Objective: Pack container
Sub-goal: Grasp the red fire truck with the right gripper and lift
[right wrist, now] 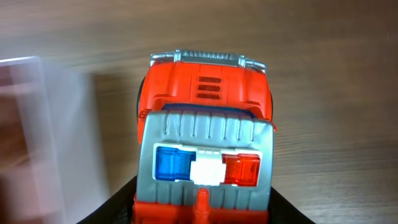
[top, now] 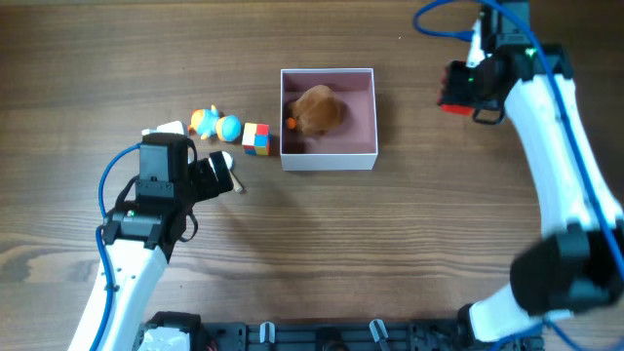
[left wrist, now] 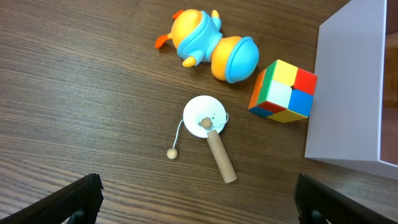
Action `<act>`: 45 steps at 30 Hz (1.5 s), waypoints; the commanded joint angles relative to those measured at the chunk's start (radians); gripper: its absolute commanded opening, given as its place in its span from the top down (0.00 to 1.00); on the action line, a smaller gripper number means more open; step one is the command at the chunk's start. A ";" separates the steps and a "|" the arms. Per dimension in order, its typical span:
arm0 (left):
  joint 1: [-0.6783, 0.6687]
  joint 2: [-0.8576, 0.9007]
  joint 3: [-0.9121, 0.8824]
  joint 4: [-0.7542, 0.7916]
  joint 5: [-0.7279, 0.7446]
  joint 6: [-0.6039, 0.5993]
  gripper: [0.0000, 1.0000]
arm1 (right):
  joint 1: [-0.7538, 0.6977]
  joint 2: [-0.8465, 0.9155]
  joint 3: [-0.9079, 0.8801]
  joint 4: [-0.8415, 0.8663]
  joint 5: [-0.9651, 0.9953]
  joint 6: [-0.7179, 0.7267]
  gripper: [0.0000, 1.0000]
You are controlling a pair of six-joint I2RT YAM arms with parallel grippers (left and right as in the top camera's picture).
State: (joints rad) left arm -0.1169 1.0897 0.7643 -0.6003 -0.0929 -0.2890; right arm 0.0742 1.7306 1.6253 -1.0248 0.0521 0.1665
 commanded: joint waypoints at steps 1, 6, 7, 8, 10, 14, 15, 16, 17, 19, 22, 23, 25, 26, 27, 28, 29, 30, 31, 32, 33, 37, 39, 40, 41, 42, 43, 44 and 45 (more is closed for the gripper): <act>-0.003 0.005 0.016 0.001 -0.013 0.021 0.00 | 0.145 -0.129 0.003 -0.015 -0.009 0.051 0.58; -0.003 0.005 0.016 0.001 -0.013 0.021 0.00 | 0.307 -0.163 0.003 -0.013 0.031 0.108 0.53; -0.003 0.005 0.016 0.001 -0.013 0.021 0.00 | 0.326 -0.152 0.003 -0.010 0.030 0.122 0.53; -0.003 0.005 0.016 0.001 -0.013 0.021 0.00 | 0.347 -0.138 0.003 -0.006 0.029 0.137 0.53; -0.003 0.005 0.016 0.001 -0.013 0.021 0.00 | 0.371 -0.111 0.003 0.004 0.030 0.149 0.53; -0.003 0.005 0.016 0.001 -0.013 0.021 0.00 | 0.394 -0.005 0.003 0.071 0.029 0.153 0.53; -0.003 0.005 0.016 0.001 -0.013 0.021 0.01 | 0.394 0.024 0.003 0.087 0.029 0.157 0.53; -0.003 0.005 0.016 0.001 -0.013 0.021 0.00 | 0.394 0.062 0.003 0.105 0.029 0.173 0.53; -0.003 0.005 0.016 0.001 -0.013 0.021 0.00 | 0.394 0.089 0.003 0.116 0.029 0.177 0.53; -0.003 0.005 0.016 0.001 -0.013 0.021 0.00 | 0.394 0.136 0.003 0.145 0.030 0.177 0.53; -0.003 0.005 0.016 0.001 -0.013 0.021 0.00 | 0.393 0.201 0.003 0.185 0.050 0.177 0.53; -0.003 0.005 0.016 0.001 -0.013 0.021 0.00 | 0.393 0.217 0.003 0.195 0.063 0.177 0.53; -0.003 0.005 0.016 0.001 -0.013 0.021 0.00 | 0.393 0.240 0.003 0.217 0.087 0.177 0.53; -0.003 0.005 0.016 0.001 -0.013 0.021 0.00 | 0.393 0.249 0.003 0.229 0.094 0.177 0.53; -0.003 0.005 0.016 0.001 -0.013 0.021 0.00 | 0.393 0.258 0.003 0.241 0.095 0.177 0.52; -0.003 0.005 0.016 0.001 -0.013 0.021 0.00 | 0.393 0.263 0.003 0.247 0.095 0.177 0.52; -0.003 0.005 0.016 0.001 -0.013 0.021 0.00 | 0.393 0.268 0.003 0.253 0.095 0.177 0.52; -0.003 0.005 0.016 0.001 -0.013 0.021 0.00 | 0.393 0.271 0.003 0.256 0.095 0.177 0.51; -0.003 0.005 0.016 0.001 -0.013 0.021 0.00 | 0.393 0.275 0.003 0.259 0.100 0.177 0.51; -0.003 0.005 0.016 0.001 -0.013 0.021 0.00 | 0.393 0.275 0.003 0.261 0.110 0.177 0.50; -0.003 0.005 0.016 0.001 -0.013 0.021 0.00 | 0.393 0.277 0.003 0.263 0.122 0.176 0.49; -0.003 0.005 0.016 0.001 -0.013 0.021 0.00 | 0.392 0.277 0.003 0.266 0.189 0.175 0.47; -0.003 0.005 0.016 0.001 -0.013 0.021 0.00 | 0.387 0.277 0.002 0.265 0.195 0.174 0.47; -0.003 0.005 0.016 0.001 -0.013 0.021 0.00 | 0.385 0.277 0.002 0.266 0.190 0.174 0.47; -0.003 0.005 0.016 0.001 -0.013 0.021 0.00 | 0.383 0.277 0.002 0.266 0.187 0.174 0.47; -0.003 0.005 0.016 0.001 -0.013 0.021 0.00 | 0.383 0.277 0.002 0.266 0.187 0.174 0.47; -0.003 0.005 0.016 0.001 -0.013 0.021 0.00 | 0.383 0.277 0.002 0.266 0.187 0.174 0.47; -0.003 0.005 0.016 0.001 -0.013 0.021 0.00 | 0.383 0.278 0.002 0.266 0.187 0.174 0.47; -0.003 0.005 0.016 0.001 -0.013 0.021 0.00 | 0.383 0.278 0.002 0.266 0.187 0.174 0.47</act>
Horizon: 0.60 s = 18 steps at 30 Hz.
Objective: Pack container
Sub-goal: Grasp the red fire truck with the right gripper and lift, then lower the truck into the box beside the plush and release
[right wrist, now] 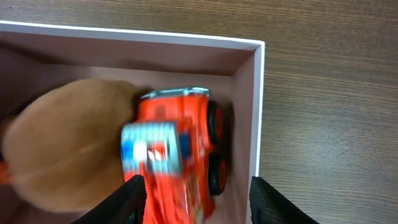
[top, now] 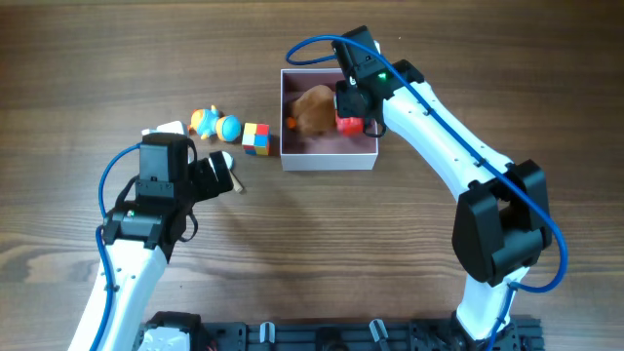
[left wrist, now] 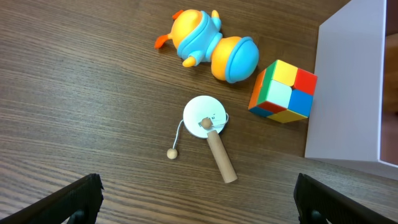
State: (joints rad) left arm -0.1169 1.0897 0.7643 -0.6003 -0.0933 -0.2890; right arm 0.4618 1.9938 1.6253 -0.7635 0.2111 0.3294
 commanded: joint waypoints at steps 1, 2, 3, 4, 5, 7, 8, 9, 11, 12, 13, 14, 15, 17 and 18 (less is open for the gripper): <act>-0.003 0.005 0.016 0.001 -0.013 0.021 0.00 | -0.005 0.017 0.002 0.005 0.028 0.011 0.47; -0.003 0.005 0.016 0.001 -0.013 0.021 0.00 | -0.005 0.019 0.002 0.006 0.028 0.011 0.47; -0.003 0.005 0.016 0.001 -0.013 0.021 0.00 | -0.005 0.023 0.002 0.006 0.028 0.012 0.46; -0.003 0.005 0.016 0.001 -0.013 0.021 0.00 | -0.005 0.026 0.002 0.006 0.028 0.011 0.46; -0.003 0.005 0.016 0.001 -0.013 0.021 0.00 | -0.005 0.026 0.002 0.002 0.028 0.010 0.47; -0.003 0.005 0.016 0.001 -0.013 0.021 0.00 | -0.005 0.021 0.003 -0.012 0.029 -0.015 0.48; -0.003 0.005 0.016 0.001 -0.013 0.021 0.00 | -0.005 0.010 0.008 -0.023 0.029 -0.030 0.49; -0.003 0.005 0.016 0.001 -0.013 0.021 0.00 | -0.005 0.001 0.011 -0.031 0.029 -0.041 0.50; -0.003 0.005 0.016 0.001 -0.013 0.021 0.00 | -0.005 -0.064 0.018 -0.056 -0.004 -0.043 0.48; -0.003 0.005 0.016 0.001 -0.013 0.021 0.00 | -0.005 -0.082 0.018 -0.059 -0.033 -0.052 0.46; -0.003 0.005 0.016 0.001 -0.013 0.021 0.00 | -0.005 -0.103 0.018 -0.060 -0.082 -0.083 0.47; -0.003 0.005 0.016 0.001 -0.013 0.021 0.00 | -0.005 -0.122 0.018 -0.066 -0.137 -0.111 0.55; -0.003 0.005 0.016 0.001 -0.013 0.021 0.00 | -0.005 -0.130 0.018 -0.078 -0.179 -0.116 0.66; -0.003 0.005 0.016 0.001 -0.013 0.021 0.00 | -0.001 -0.127 0.016 -0.101 -0.224 -0.115 0.85; -0.003 0.005 0.016 0.001 -0.013 0.021 0.00 | 0.002 -0.119 0.011 -0.111 -0.233 -0.106 0.91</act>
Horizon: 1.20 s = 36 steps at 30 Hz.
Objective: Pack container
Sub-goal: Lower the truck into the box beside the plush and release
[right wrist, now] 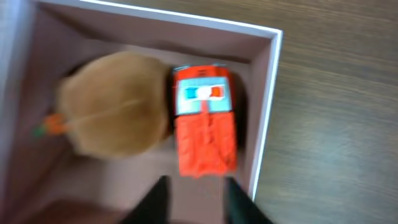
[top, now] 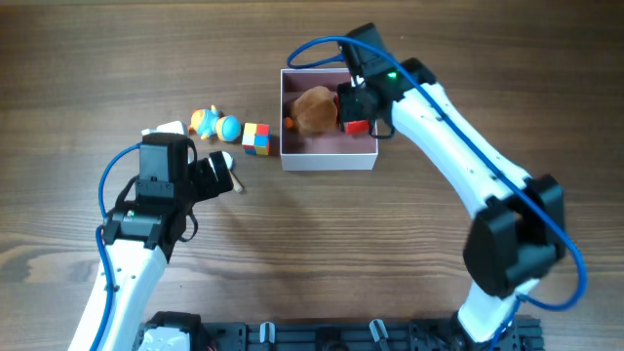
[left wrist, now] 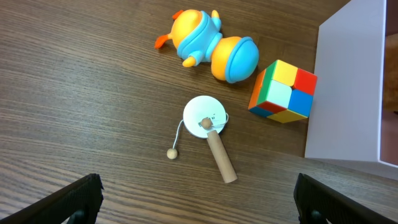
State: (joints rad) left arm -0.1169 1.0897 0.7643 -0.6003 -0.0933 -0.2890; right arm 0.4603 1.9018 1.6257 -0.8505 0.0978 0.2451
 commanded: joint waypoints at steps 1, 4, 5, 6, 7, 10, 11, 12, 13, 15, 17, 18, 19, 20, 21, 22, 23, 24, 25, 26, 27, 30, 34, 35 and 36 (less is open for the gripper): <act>-0.003 0.005 0.016 0.001 -0.013 0.021 0.00 | 0.006 -0.025 0.004 -0.026 -0.122 -0.013 0.94; -0.003 0.005 0.016 0.001 -0.013 0.021 0.00 | 0.022 0.002 -0.031 -0.018 -0.126 0.002 0.95; -0.003 0.005 0.016 0.001 -0.013 0.021 0.00 | 0.027 0.011 -0.041 -0.010 -0.127 0.002 0.96; -0.003 0.005 0.016 0.001 -0.013 0.021 0.00 | 0.032 0.026 -0.056 0.006 -0.130 0.002 0.96; -0.003 0.005 0.016 0.001 -0.013 0.021 0.00 | 0.037 0.040 -0.074 0.028 -0.129 0.001 0.96; -0.003 0.005 0.016 0.001 -0.013 0.021 0.00 | 0.038 0.080 -0.085 0.072 -0.116 0.000 0.96; -0.003 0.005 0.016 0.001 -0.013 0.021 0.00 | 0.035 0.091 -0.085 0.086 -0.114 0.001 0.96; -0.003 0.005 0.016 0.001 -0.013 0.021 0.00 | 0.033 0.101 -0.085 0.101 -0.114 0.001 0.96; -0.003 0.005 0.016 0.001 -0.013 0.021 0.00 | 0.030 0.107 -0.085 0.112 -0.114 0.002 0.96; -0.003 0.005 0.016 0.001 -0.013 0.021 0.00 | 0.025 0.124 -0.085 0.134 -0.097 0.002 0.96; -0.003 0.005 0.016 0.001 -0.013 0.021 0.00 | 0.021 0.140 -0.085 0.151 -0.049 0.011 0.95; -0.003 0.005 0.016 0.001 -0.013 0.021 0.00 | 0.019 0.152 -0.085 0.158 -0.019 0.021 0.95; -0.003 0.005 0.016 0.001 -0.013 0.021 0.00 | 0.016 0.155 -0.085 0.162 -0.003 0.021 0.96; -0.003 0.005 0.016 0.001 -0.013 0.021 0.00 | 0.013 0.164 -0.085 0.167 0.008 0.021 0.96; -0.003 0.005 0.016 0.001 -0.013 0.021 0.00 | 0.006 0.169 -0.085 0.176 0.011 0.020 0.96; -0.003 0.005 0.016 0.001 -0.013 0.021 0.00 | 0.001 0.172 -0.085 0.182 0.011 0.020 0.96; -0.003 0.005 0.016 0.001 -0.013 0.021 0.00 | -0.006 0.174 -0.085 0.189 0.011 0.020 0.96; -0.003 0.005 0.016 0.001 -0.013 0.021 0.00 | -0.010 0.174 -0.085 0.197 0.011 0.020 0.96; -0.003 0.005 0.016 0.001 -0.013 0.021 0.00 | -0.011 0.174 -0.085 0.207 0.011 0.020 0.96; -0.003 0.005 0.016 0.001 -0.013 0.021 0.00 | -0.011 0.174 -0.085 0.214 0.012 0.020 0.96; -0.003 0.005 0.016 0.001 -0.013 0.021 0.00 | -0.011 0.174 -0.085 0.224 0.014 0.020 0.96; -0.003 0.005 0.016 0.001 -0.013 0.021 0.00 | -0.009 0.174 -0.085 0.238 0.013 0.019 0.96; -0.003 0.005 0.016 0.001 -0.013 0.021 0.00 | -0.009 0.174 -0.085 0.225 0.003 0.003 0.96; -0.003 0.005 0.016 0.001 -0.013 0.021 0.00 | -0.009 0.174 -0.085 0.218 -0.012 -0.018 0.96; -0.003 0.005 0.016 0.001 -0.013 0.021 0.00 | -0.009 0.174 -0.085 0.209 -0.027 -0.038 0.96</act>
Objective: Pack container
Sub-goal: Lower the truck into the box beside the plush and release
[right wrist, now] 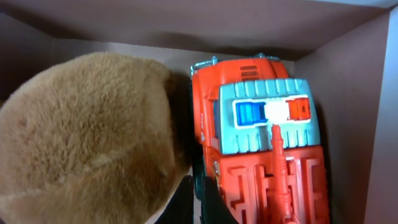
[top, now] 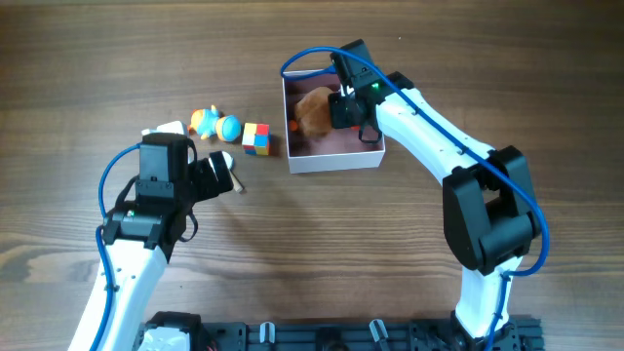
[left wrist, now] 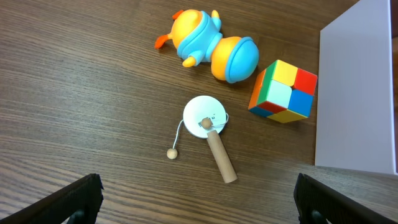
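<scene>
The white box (top: 336, 164) with a pinkish inside stands at the table's back middle. In it lie a brown plush (right wrist: 87, 137) on the left and a red fire truck (right wrist: 267, 149) on the right. My right gripper (right wrist: 200, 202) is shut, its fingers low in the box, wedged between plush and truck. From overhead the right gripper (top: 343, 109) covers most of the truck. Left of the box wall (left wrist: 360, 93) lie a colour cube (left wrist: 283, 90), an orange-blue duck toy (left wrist: 208, 43) and a white disc with a wooden handle (left wrist: 208, 130). My left gripper (left wrist: 199, 202) is open above the table near them.
A small white object (top: 168, 128) lies beside the left arm. The cube (top: 256, 137) lies a little left of the box. The right arm (top: 439, 146) stretches across the table's right half. Bare wood shows in front of the box.
My right gripper has gone lower into the box and is now shut between plush and truck. The box has shifted slightly to the right, away from the cube. The left arm has not moved.
My right gripper first held the red truck over the table's far right. Then it was over the box with the truck inside. Then the truck lay free in the box beside the plush. Now the shut gripper is wedged between them.
</scene>
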Action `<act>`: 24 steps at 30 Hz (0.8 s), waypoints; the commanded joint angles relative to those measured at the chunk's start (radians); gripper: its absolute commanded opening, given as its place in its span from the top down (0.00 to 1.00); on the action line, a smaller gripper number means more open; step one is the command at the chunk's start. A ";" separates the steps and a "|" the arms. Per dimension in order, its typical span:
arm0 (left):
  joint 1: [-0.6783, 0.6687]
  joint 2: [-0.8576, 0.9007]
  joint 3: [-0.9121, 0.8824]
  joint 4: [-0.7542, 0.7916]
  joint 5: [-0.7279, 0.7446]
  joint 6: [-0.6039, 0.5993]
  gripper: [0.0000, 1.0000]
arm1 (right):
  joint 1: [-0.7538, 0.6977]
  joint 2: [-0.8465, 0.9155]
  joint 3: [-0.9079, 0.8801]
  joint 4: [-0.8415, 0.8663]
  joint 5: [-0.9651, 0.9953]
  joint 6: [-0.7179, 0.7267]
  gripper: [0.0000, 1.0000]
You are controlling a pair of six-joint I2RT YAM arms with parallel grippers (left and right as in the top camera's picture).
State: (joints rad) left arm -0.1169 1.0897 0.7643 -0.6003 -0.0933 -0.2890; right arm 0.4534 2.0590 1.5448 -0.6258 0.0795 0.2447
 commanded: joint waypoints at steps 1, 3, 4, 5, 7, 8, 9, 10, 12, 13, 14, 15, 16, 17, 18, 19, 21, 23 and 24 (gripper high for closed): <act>-0.003 0.005 0.016 0.001 -0.013 0.021 0.00 | -0.002 0.016 -0.004 -0.024 -0.021 -0.049 0.96; -0.003 0.005 0.016 0.001 -0.013 0.021 0.00 | -0.002 0.011 -0.004 -0.050 -0.032 -0.062 0.96; -0.003 0.005 0.016 0.001 -0.013 0.021 0.00 | -0.001 0.005 -0.004 -0.068 -0.032 -0.062 0.96; -0.003 0.005 0.016 0.001 -0.013 0.021 0.00 | 0.000 -0.006 -0.004 -0.079 -0.032 -0.065 0.96; -0.003 0.005 0.016 0.001 -0.013 0.021 0.00 | 0.001 -0.036 -0.004 -0.097 -0.033 -0.069 0.96; -0.003 0.005 0.016 0.001 -0.013 0.021 0.00 | 0.001 -0.071 -0.004 -0.109 -0.045 -0.070 0.96; -0.003 0.005 0.016 0.001 -0.013 0.021 0.00 | 0.001 -0.112 -0.004 -0.120 -0.061 -0.076 0.96; -0.003 0.005 0.016 0.001 -0.013 0.021 0.00 | 0.001 -0.154 -0.004 -0.128 -0.082 -0.086 0.96; -0.003 0.005 0.016 0.001 -0.013 0.021 0.00 | 0.001 -0.262 -0.004 -0.138 -0.108 -0.087 0.96; -0.003 0.005 0.016 0.001 -0.013 0.021 0.00 | 0.001 -0.326 -0.004 -0.140 -0.109 -0.087 0.96; -0.003 0.005 0.016 0.001 -0.013 0.021 0.00 | 0.001 -0.378 -0.004 -0.139 -0.107 -0.087 0.96; -0.003 0.005 0.016 0.001 -0.013 0.021 0.00 | 0.000 -0.431 -0.004 -0.139 -0.107 -0.088 0.95; -0.003 0.005 0.016 0.001 -0.013 0.021 0.00 | 0.000 -0.483 -0.004 -0.139 -0.100 -0.088 0.93; -0.003 0.005 0.016 0.001 -0.013 0.021 0.00 | 0.000 -0.534 -0.004 -0.140 -0.087 -0.088 0.91; -0.003 0.005 0.016 0.001 -0.013 0.021 0.00 | 0.000 -0.583 -0.004 -0.143 -0.062 -0.088 0.89; -0.003 0.005 0.016 0.001 -0.013 0.021 0.00 | 0.000 -0.631 -0.004 -0.149 -0.027 -0.087 0.88; -0.003 0.005 0.016 0.002 -0.013 0.021 0.00 | -0.004 -0.765 -0.004 -0.207 0.088 -0.076 0.83; -0.003 0.005 0.016 0.009 -0.009 0.020 0.00 | -0.026 -0.838 -0.004 -0.267 0.135 -0.025 0.80; -0.003 0.005 0.016 0.009 -0.008 0.019 0.00 | -0.040 -0.863 -0.004 -0.294 0.138 -0.016 0.80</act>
State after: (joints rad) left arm -0.1169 1.0897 0.7643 -0.5995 -0.0933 -0.2890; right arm 0.4465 1.2675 1.5444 -0.8650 0.1020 0.1780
